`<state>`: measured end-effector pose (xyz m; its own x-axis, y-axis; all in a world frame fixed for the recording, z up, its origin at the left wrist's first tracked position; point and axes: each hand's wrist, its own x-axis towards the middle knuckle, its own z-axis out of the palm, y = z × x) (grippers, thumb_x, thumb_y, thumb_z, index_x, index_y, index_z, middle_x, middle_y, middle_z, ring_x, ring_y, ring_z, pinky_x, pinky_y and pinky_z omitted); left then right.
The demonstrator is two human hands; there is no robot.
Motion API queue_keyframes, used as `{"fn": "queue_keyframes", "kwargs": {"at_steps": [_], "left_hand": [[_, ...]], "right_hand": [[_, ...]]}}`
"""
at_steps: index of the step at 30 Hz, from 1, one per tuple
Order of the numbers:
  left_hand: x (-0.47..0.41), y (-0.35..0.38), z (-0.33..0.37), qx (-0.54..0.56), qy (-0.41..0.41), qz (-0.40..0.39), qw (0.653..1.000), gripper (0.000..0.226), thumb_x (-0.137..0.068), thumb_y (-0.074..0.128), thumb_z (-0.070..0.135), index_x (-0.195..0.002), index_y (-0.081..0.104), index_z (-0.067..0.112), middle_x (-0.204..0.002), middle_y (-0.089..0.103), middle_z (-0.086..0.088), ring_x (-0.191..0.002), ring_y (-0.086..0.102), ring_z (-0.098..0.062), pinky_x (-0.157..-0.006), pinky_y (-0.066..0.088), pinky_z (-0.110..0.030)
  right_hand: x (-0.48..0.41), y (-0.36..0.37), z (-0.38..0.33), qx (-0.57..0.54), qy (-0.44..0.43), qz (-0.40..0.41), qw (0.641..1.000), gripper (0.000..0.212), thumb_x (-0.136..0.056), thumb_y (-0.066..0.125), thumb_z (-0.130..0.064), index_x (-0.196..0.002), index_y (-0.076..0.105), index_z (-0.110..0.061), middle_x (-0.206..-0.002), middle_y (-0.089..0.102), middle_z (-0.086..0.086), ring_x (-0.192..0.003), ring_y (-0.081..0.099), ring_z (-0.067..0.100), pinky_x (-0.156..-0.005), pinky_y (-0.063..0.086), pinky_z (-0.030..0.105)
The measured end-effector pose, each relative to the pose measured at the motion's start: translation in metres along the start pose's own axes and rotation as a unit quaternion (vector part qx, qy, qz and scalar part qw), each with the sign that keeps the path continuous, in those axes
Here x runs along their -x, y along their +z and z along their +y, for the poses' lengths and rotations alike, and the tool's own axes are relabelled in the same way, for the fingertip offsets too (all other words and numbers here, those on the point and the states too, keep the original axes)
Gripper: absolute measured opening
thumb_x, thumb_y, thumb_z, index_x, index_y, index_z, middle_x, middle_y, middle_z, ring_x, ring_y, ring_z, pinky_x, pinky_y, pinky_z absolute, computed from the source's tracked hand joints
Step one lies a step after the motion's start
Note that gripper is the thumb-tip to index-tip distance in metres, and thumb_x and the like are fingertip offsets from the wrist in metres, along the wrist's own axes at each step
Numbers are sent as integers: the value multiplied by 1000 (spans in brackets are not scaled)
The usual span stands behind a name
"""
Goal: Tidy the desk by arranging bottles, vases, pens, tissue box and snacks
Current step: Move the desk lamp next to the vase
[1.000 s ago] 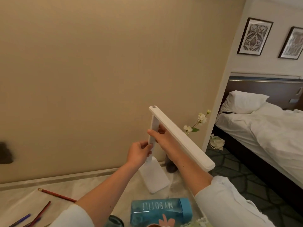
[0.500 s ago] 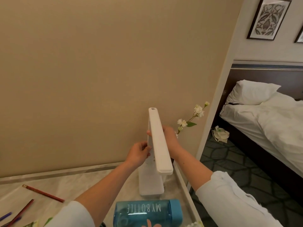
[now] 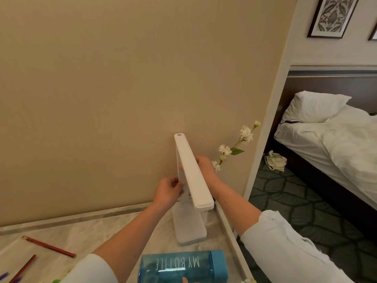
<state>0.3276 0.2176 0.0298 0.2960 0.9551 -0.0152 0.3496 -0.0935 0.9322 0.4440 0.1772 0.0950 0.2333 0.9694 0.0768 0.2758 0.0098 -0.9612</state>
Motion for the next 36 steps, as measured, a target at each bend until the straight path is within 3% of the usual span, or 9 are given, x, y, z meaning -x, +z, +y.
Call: {"fn": "queue_keyframes", "kwargs": {"at_steps": [5,9,14,18,24,27,28,31,36], "left_hand": [[-6,5,-4,24,-3,7,1000,8,-91,62,14,-88,69,14,-66,64,6,-58,55,-1,-45,41,-8],[-7,5,-4,32,0,0,999,17,-91,62,15,-80,65,27,-69,65,5,-61,58,-3,-49,44,-12],[-10,3,-4,24,-5,-18,1000,23,-91,61,9,-73,63,23,-66,62,4,-61,55,-6,-53,45,-16],[-11,2,-5,34,-15,-28,999,29,-92,59,4,-68,59,21,-62,58,1,-59,53,-11,-60,44,-28],[-13,2,-7,10,-7,-27,1000,19,-91,62,8,-74,63,18,-64,60,3,-57,53,-5,-49,43,-13],[-12,2,-5,7,-11,-26,1000,16,-90,62,8,-75,64,14,-62,60,4,-57,52,-5,-46,42,-10],[-11,2,-5,4,-15,-28,999,17,-91,62,9,-74,64,14,-62,60,4,-58,52,-6,-49,43,-13],[-10,1,-2,7,-33,-39,999,8,-91,62,14,-89,68,10,-74,65,-3,-70,58,-16,-63,48,-26],[-3,-6,-1,26,-42,-40,998,47,-89,64,22,-131,54,2,-110,68,-10,-93,68,-23,-78,56,-33]], "right_hand": [[-1,0,7,-30,1,9,999,34,-84,67,1,-66,56,-25,-44,57,-21,-54,53,1,-58,42,22],[-1,0,8,-37,0,16,999,30,-84,67,1,-68,59,-23,-47,60,-18,-60,56,8,-65,46,31],[3,2,5,-16,-11,34,999,30,-84,68,-2,-67,58,-24,-47,58,-16,-51,53,-4,-55,42,15],[4,3,5,-2,-24,47,999,26,-86,66,-6,-71,59,-25,-61,55,-14,-55,50,-3,-53,37,15],[2,2,6,6,-15,45,999,27,-86,67,-7,-69,59,-27,-61,55,-14,-57,52,0,-56,39,18],[4,0,4,8,-8,40,999,7,-87,66,-6,-87,69,-12,-66,57,-12,-59,52,-1,-53,39,13],[5,-1,4,12,-9,38,999,11,-87,65,-6,-97,69,-9,-68,58,-11,-60,53,-1,-52,39,11],[9,-1,2,20,-11,41,999,18,-88,62,-3,-105,66,-7,-73,61,-6,-66,56,4,-57,40,15],[24,-1,6,22,-2,75,997,37,-89,63,-12,-125,60,-5,-105,66,4,-92,60,14,-78,46,25]]}}
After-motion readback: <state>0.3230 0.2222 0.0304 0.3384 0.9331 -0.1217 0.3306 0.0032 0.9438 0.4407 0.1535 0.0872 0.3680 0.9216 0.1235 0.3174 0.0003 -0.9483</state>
